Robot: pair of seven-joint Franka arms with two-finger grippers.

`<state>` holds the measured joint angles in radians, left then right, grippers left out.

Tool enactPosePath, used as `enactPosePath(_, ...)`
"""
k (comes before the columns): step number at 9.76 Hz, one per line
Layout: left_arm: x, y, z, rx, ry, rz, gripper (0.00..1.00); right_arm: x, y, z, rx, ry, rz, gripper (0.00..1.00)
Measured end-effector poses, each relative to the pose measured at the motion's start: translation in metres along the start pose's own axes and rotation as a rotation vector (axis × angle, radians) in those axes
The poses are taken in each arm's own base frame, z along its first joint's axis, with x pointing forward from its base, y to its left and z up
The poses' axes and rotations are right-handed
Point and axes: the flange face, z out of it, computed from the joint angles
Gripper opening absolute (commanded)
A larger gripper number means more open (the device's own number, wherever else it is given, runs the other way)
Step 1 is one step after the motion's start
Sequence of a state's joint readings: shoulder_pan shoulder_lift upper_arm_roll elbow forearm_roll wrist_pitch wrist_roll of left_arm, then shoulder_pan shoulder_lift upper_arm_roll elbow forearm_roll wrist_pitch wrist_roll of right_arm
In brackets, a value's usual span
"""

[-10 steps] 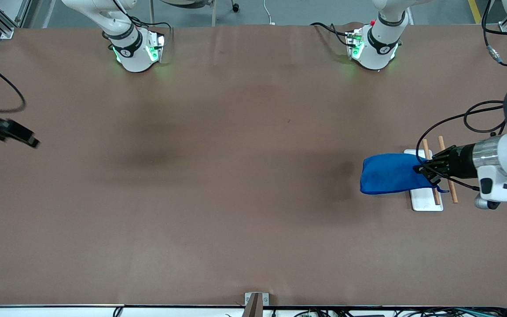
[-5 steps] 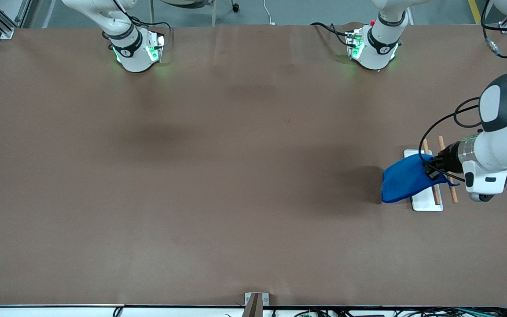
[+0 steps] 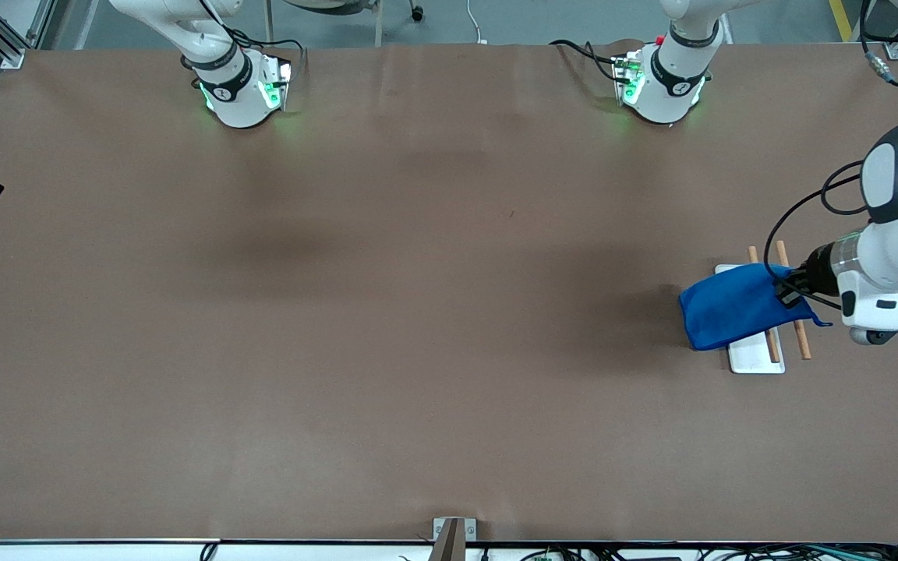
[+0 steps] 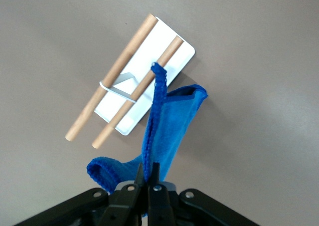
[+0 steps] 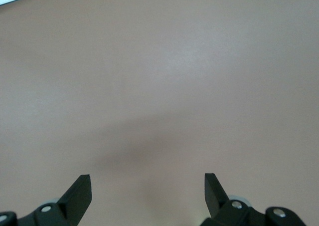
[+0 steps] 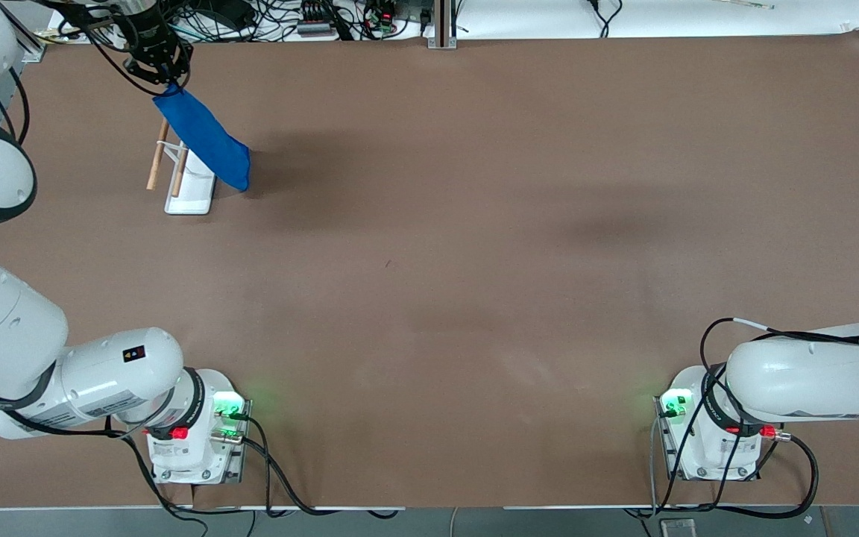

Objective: Right arm passes towel to left arm to hang
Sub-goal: 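Drape the towel across the wooden dowels with the left gripper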

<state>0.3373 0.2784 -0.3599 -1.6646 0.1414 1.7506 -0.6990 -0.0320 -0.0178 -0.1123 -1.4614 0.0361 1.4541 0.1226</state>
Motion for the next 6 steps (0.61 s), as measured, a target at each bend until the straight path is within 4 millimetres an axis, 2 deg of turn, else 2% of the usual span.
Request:
enactPosePath(3, 0.022, -0.033, 0.002, 0.015, 0.011, 0.086, 0.0, 0.0, 0.0, -0.004, -0.035, 0.01, -0.015, 1.0)
enactPosePath(6, 0.029, -0.045, 0.006, 0.032, 0.011, 0.138, 0.01, -0.003, 0.0, -0.004, -0.062, -0.002, -0.05, 1.0)
